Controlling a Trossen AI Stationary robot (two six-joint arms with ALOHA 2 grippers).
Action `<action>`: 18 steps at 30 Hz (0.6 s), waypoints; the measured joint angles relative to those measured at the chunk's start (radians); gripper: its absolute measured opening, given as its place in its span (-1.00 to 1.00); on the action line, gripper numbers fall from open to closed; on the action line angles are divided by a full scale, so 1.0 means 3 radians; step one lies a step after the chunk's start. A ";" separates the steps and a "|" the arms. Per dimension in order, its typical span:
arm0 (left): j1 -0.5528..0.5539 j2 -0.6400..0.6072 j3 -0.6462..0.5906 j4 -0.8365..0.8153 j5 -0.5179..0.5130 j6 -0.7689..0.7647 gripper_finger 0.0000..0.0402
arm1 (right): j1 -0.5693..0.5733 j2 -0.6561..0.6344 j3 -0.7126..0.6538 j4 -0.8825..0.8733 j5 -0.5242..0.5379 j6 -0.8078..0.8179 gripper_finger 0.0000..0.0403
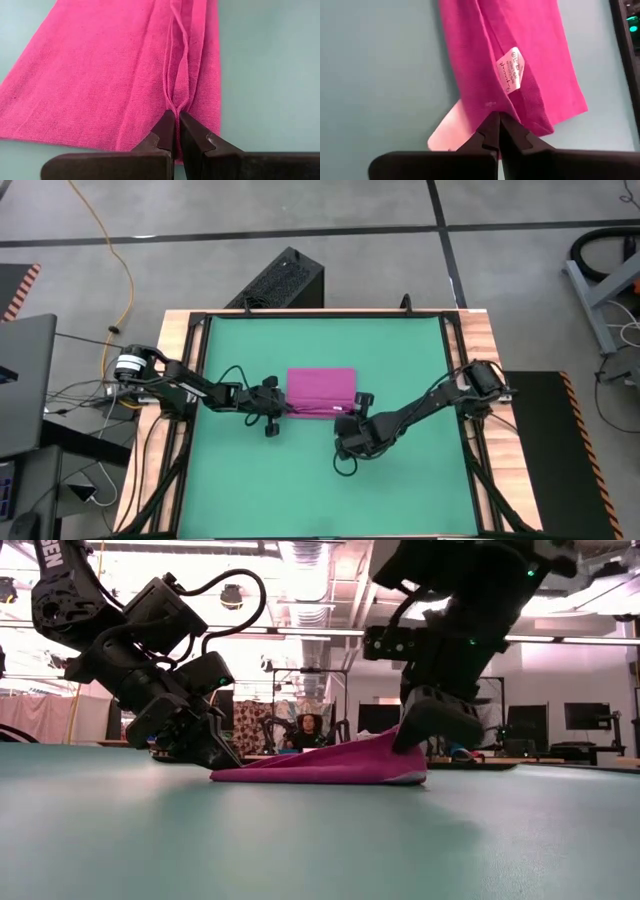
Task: Roll towel into tight, uniform cylinder
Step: Roll the pink towel
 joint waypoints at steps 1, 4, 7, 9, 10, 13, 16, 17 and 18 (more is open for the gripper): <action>0.0000 0.0000 0.0000 0.0000 -0.0001 -0.0001 -1.00 | -0.0018 0.0000 0.0000 -0.0004 0.0002 -0.0001 -0.89; 0.0000 0.0000 0.0000 -0.0001 -0.0001 0.0000 -1.00 | -0.0049 0.0000 0.0000 -0.0008 0.0002 -0.0009 -0.89; 0.0000 0.0000 0.0000 -0.0004 -0.0003 0.0001 -1.00 | -0.0053 0.0000 0.0000 -0.0004 0.0001 -0.0077 -0.90; 0.0000 0.0001 0.0000 -0.0004 -0.0003 0.0001 -1.00 | -0.0047 0.0000 0.0000 -0.0004 0.0002 -0.0084 -0.90; 0.0000 0.0000 0.0000 -0.0004 -0.0003 0.0002 -1.00 | -0.0048 0.0000 0.0000 -0.0005 0.0002 -0.0086 -0.90; 0.0000 0.0000 0.0000 -0.0004 -0.0003 0.0017 -1.00 | -0.0071 0.0000 0.0000 -0.0031 0.0001 -0.0135 -0.90; 0.0000 0.0000 0.0000 -0.0004 -0.0008 0.0028 -1.00 | -0.0130 0.0000 0.0000 -0.0030 0.0002 -0.0174 -0.90; -0.0001 0.0001 0.0000 -0.0005 -0.0015 0.0028 -1.00 | -0.0158 0.0000 0.0000 -0.0033 0.0000 -0.0174 -0.90; -0.0001 0.0000 0.0000 -0.0005 -0.0017 0.0028 -1.00 | -0.0181 0.0000 0.0000 -0.0040 -0.0005 -0.0175 -0.90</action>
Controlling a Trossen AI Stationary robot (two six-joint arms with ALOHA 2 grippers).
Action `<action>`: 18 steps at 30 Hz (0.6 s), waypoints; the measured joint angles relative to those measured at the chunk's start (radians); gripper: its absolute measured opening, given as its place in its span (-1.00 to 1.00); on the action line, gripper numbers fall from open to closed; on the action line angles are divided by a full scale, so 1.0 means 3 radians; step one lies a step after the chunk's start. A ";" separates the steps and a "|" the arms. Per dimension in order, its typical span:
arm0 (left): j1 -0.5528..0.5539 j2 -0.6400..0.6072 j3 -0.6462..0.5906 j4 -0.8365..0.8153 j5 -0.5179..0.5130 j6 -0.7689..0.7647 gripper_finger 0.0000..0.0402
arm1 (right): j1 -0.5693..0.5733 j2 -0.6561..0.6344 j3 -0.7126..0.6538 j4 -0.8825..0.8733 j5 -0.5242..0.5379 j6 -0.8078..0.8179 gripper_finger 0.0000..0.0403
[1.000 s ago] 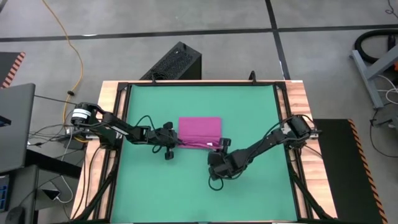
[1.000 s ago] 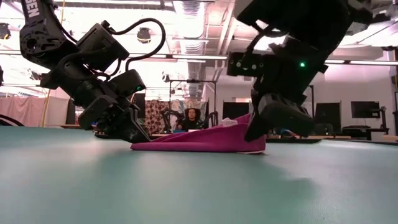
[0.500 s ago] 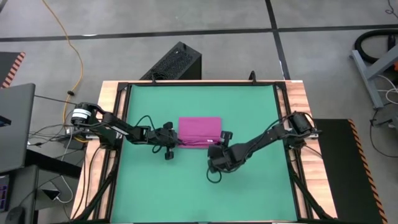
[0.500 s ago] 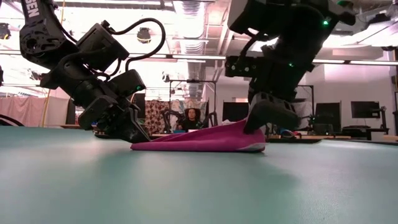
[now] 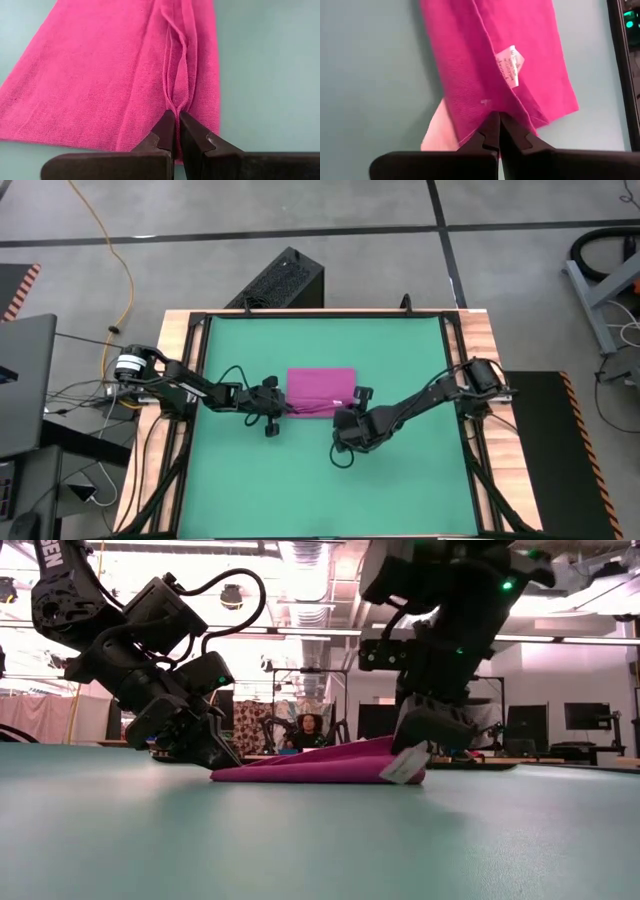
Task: Roll towel into tight, uniform cylinder
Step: Roll the pink towel
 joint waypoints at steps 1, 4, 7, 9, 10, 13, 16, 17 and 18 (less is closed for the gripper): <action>0.0000 0.0001 0.0000 0.0000 -0.0001 0.0000 -1.00 | -0.0026 0.0000 0.0000 0.0001 -0.0030 -0.0002 -0.90; 0.0000 0.0000 0.0000 0.0000 -0.0001 0.0000 -1.00 | -0.0097 0.0000 0.0000 0.0010 -0.0154 -0.0008 -0.90; 0.0000 0.0000 0.0000 0.0000 -0.0003 0.0000 -1.00 | -0.0132 0.0000 0.0000 0.0011 -0.0264 -0.0005 -0.90; 0.0000 -0.0013 0.0000 -0.0003 -0.0002 -0.0003 -1.00 | -0.0137 0.0000 -0.0003 0.0013 -0.0362 -0.0003 -0.90; 0.0000 -0.0024 0.0000 -0.0001 0.0000 -0.0017 -1.00 | -0.0137 0.0000 -0.0025 0.0048 -0.0401 0.0000 -0.90; -0.0001 -0.0114 -0.0009 -0.0013 0.0074 -0.0042 -1.00 | -0.0136 0.0001 -0.0165 0.0238 -0.0503 0.0025 -0.90; -0.0001 -0.0296 -0.0008 -0.0023 0.0088 -0.0035 -1.00 | -0.0133 -0.0001 -0.0262 0.0375 -0.0554 0.0086 -0.90; -0.0001 -0.0373 -0.0010 -0.0061 0.0082 -0.0024 -1.00 | -0.0131 -0.0004 -0.0292 0.0416 -0.0561 0.0096 -0.90; -0.0001 -0.0455 -0.0010 -0.0101 0.0068 -0.0010 -1.00 | -0.0129 -0.0004 -0.0320 0.0466 -0.0558 0.0098 -0.90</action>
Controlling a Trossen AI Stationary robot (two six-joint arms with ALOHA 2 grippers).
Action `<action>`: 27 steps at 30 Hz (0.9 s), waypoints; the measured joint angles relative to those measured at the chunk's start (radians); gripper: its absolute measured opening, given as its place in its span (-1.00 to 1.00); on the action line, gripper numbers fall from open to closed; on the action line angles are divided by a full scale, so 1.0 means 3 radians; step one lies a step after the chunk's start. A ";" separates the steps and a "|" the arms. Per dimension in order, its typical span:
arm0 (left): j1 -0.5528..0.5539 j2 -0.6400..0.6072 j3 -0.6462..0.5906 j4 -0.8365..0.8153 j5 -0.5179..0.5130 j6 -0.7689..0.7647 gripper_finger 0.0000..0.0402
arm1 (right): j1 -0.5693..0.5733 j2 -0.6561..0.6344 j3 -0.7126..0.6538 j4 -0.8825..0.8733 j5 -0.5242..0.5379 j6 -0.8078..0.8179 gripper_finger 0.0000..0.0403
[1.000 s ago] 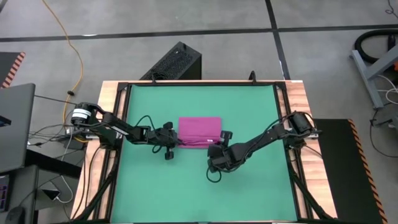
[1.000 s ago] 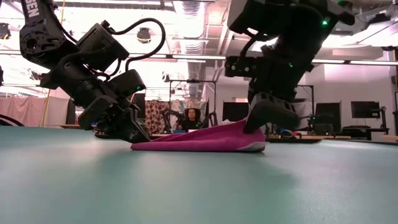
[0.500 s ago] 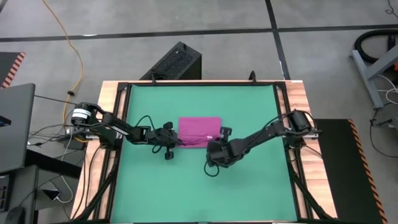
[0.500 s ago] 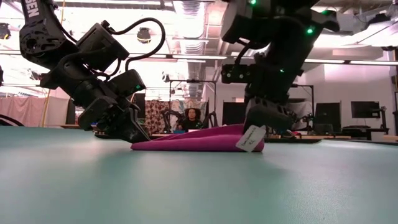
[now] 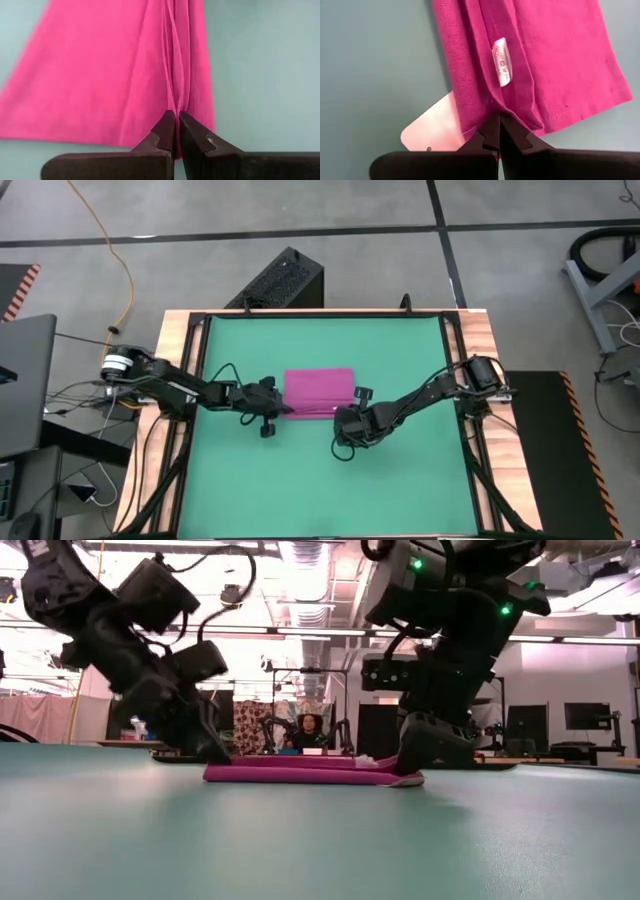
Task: Roll towel into tight, uniform cylinder
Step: Roll the pink towel
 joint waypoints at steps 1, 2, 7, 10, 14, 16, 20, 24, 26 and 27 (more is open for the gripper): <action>-0.0001 -0.0098 0.0000 -0.0035 -0.0013 0.0024 -1.00 | 0.0000 -0.0001 -0.0011 0.0012 0.0000 0.0006 -0.90; -0.0001 -0.0193 0.0000 -0.0062 -0.0021 0.0056 -1.00 | 0.0000 -0.0001 -0.0011 0.0012 0.0000 0.0015 -0.90; -0.0001 -0.0710 0.0001 -0.0283 -0.0275 0.0103 -1.00 | -0.0003 -0.0001 -0.0012 0.0057 -0.0008 0.0020 -0.90; -0.0001 -0.0958 0.0004 -0.0280 -0.0297 0.0090 -1.00 | -0.0009 -0.0001 -0.0011 0.0117 -0.0035 -0.0009 -0.90; 0.0000 -0.1078 0.0004 -0.0341 -0.0008 0.0006 -1.00 | -0.0008 0.0001 -0.0016 0.0191 -0.0051 -0.0060 -0.90; 0.0000 -0.1046 0.0004 -0.0427 0.0098 -0.0113 -1.00 | -0.0008 0.0003 -0.0016 0.0193 -0.0057 -0.0060 -0.90; 0.0000 -0.0802 0.0006 -0.0489 0.0146 -0.0277 -1.00 | -0.0008 0.0003 -0.0017 0.0172 -0.0058 -0.0067 -0.90; 0.0000 -0.0378 0.0006 -0.0271 0.0089 -0.0325 -1.00 | -0.0006 0.0003 -0.0021 0.0165 -0.0061 -0.0067 -0.90; 0.0001 -0.0127 0.0006 -0.0075 -0.0022 -0.0285 -1.00 | -0.0006 0.0003 -0.0020 0.0165 -0.0084 -0.0067 -0.90; 0.0001 -0.0029 0.0006 -0.0008 -0.0089 -0.0245 -1.00 | -0.0006 0.0003 -0.0020 0.0171 -0.0098 -0.0067 -0.90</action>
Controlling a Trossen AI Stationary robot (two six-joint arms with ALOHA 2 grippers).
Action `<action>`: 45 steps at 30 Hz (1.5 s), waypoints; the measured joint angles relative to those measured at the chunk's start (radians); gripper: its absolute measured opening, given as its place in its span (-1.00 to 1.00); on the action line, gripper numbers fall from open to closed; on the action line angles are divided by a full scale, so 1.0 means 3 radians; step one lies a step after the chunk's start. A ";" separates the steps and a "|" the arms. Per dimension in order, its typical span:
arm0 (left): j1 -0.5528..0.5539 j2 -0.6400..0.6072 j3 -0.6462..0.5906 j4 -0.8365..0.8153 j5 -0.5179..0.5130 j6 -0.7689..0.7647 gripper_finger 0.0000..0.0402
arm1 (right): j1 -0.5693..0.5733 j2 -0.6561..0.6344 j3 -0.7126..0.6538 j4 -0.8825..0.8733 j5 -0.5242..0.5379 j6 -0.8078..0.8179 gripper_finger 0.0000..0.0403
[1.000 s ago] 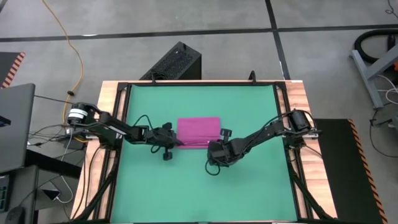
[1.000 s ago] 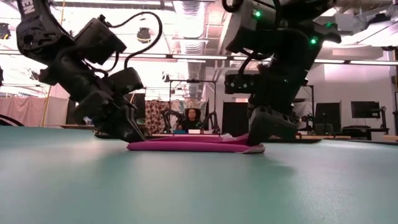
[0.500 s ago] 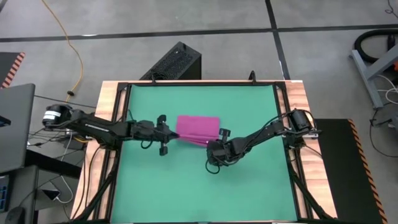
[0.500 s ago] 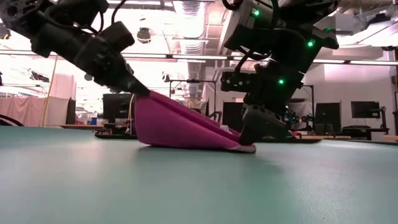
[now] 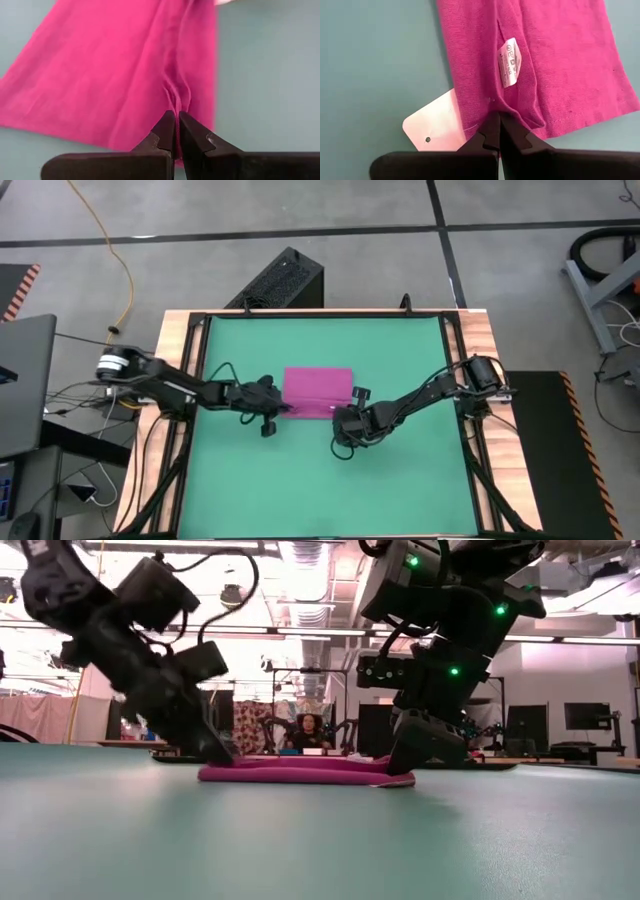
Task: Roll towel into tight, uniform cylinder
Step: Roll the pink towel
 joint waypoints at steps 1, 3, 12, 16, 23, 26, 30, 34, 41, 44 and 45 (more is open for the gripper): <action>0.0000 0.0085 0.0000 0.0066 -0.0082 0.0032 -1.00 | -0.0001 0.0000 0.0000 0.0001 -0.0005 0.0000 -0.90; 0.0000 0.0224 0.0001 0.0189 -0.0189 0.0051 -1.00 | 0.0000 0.0000 0.0000 0.0003 -0.0008 0.0000 -0.90; 0.0000 0.0287 0.0008 0.0023 -0.0216 0.0082 -0.90 | 0.0000 0.0001 0.0000 -0.0008 -0.0028 0.0001 -0.90; 0.0001 0.0143 0.0009 -0.0076 -0.0156 0.0184 -0.65 | 0.0000 0.0001 0.0000 -0.0009 -0.0032 0.0001 -0.90; 0.0001 -0.0233 0.0004 -0.0488 -0.0573 0.0289 -0.18 | 0.0000 0.0001 0.0000 -0.0007 -0.0035 0.0003 -0.90; 0.0001 -0.0394 0.0004 -0.0634 -0.0708 0.0222 -0.08 | 0.0000 0.0003 0.0000 -0.0007 -0.0036 0.0003 -0.90; 0.0001 -0.0598 0.0004 -0.0717 -0.0575 0.0118 -0.09 | 0.0000 0.0003 0.0000 -0.0007 -0.0036 0.0004 -0.90; -0.0053 -0.0704 0.0004 -0.0630 -0.0289 0.0030 -0.35 | 0.0000 0.0004 0.0000 -0.0007 -0.0036 0.0003 -0.90; -0.0334 -0.0585 0.0005 0.0065 -0.0244 0.0433 -0.95 | 0.0000 0.0004 -0.0001 0.0004 -0.0037 0.0003 -0.90; -0.0347 -0.0425 0.0006 0.0161 -0.0246 0.0545 -0.99 | 0.0000 0.0004 -0.0003 0.0014 -0.0039 0.0003 -0.90; -0.0346 -0.0353 0.0006 0.0185 -0.0246 0.0582 -0.99 | -0.0001 0.0004 -0.0003 0.0015 -0.0042 0.0003 -0.90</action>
